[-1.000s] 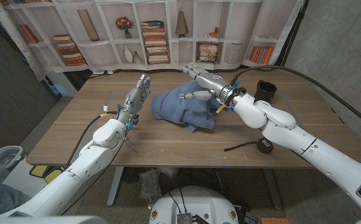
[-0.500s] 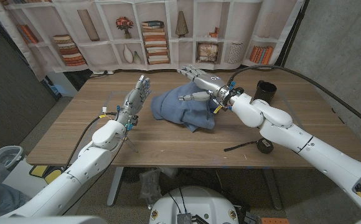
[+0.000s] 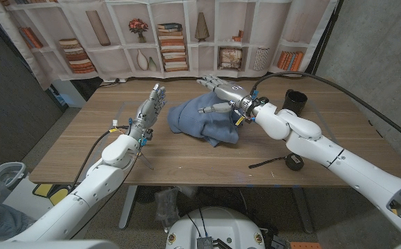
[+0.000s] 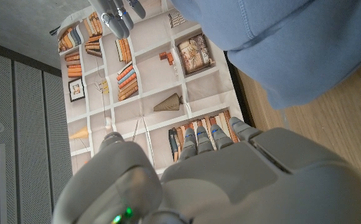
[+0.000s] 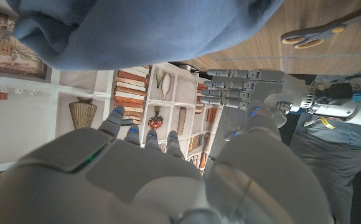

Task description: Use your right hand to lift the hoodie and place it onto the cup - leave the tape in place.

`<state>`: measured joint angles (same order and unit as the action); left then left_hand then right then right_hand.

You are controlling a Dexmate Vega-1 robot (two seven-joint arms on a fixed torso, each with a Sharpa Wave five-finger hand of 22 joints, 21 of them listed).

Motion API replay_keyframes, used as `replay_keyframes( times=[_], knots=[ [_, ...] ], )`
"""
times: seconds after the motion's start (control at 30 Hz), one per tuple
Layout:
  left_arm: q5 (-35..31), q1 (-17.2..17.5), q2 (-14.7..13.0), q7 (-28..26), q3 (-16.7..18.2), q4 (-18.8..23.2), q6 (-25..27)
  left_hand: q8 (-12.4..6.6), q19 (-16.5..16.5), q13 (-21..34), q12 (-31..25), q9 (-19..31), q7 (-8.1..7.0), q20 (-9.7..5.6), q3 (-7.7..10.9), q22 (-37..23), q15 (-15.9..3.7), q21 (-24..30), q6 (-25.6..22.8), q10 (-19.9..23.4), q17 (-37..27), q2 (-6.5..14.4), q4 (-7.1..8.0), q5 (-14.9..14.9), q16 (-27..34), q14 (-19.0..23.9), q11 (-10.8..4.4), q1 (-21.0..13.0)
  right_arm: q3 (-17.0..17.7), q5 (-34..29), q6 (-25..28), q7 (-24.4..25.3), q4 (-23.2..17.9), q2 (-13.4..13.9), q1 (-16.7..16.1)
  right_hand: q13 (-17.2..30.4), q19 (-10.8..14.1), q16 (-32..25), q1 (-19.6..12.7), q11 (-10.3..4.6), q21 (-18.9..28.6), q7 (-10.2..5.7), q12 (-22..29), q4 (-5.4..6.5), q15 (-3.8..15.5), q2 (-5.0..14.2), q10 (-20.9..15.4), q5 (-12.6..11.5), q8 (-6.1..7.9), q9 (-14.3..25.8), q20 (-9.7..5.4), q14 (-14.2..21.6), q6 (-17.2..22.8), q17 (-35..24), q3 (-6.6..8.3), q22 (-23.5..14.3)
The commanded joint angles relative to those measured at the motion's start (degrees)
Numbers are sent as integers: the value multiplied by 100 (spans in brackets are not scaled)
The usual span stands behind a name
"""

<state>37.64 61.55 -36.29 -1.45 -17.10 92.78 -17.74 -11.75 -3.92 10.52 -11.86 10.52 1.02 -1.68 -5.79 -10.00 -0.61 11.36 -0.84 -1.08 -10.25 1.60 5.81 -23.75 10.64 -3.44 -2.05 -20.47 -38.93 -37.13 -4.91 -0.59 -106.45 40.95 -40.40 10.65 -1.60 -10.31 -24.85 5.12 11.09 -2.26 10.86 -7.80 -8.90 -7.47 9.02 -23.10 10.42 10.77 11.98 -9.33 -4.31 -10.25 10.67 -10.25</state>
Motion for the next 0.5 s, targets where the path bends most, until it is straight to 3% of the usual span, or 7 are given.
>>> replay_keyframes(
  times=[0.03, 0.5],
  knots=[
    [-38, -7, 55, -26, -13, -48, -53, -6, -5, 24, 10, 26, 24, 37, -45, -33, 1, 17, -35, 54, -15, 8, -8, -31, 16, 22, -31, -62, -91, 15, 20, -40, 158, -26, 113, 21, 57, -49, -53, -16, 34, 17, 56, -6, -16, -26, 7, -54, 56, 24, 31, 43, -40, -19, -32, -33],
    [-53, -102, 43, -1, -64, -58, 58, -7, -8, 25, 15, 27, 18, 17, -62, -32, 10, 14, -53, 52, -16, 18, -9, -34, 13, 19, -24, -75, -198, -5, 127, -100, 362, -36, 212, 22, 99, -46, -63, -13, 49, 19, 56, 1, -3, -27, 29, -82, 50, 25, 31, 41, -78, -19, -53, -35]
  ],
)
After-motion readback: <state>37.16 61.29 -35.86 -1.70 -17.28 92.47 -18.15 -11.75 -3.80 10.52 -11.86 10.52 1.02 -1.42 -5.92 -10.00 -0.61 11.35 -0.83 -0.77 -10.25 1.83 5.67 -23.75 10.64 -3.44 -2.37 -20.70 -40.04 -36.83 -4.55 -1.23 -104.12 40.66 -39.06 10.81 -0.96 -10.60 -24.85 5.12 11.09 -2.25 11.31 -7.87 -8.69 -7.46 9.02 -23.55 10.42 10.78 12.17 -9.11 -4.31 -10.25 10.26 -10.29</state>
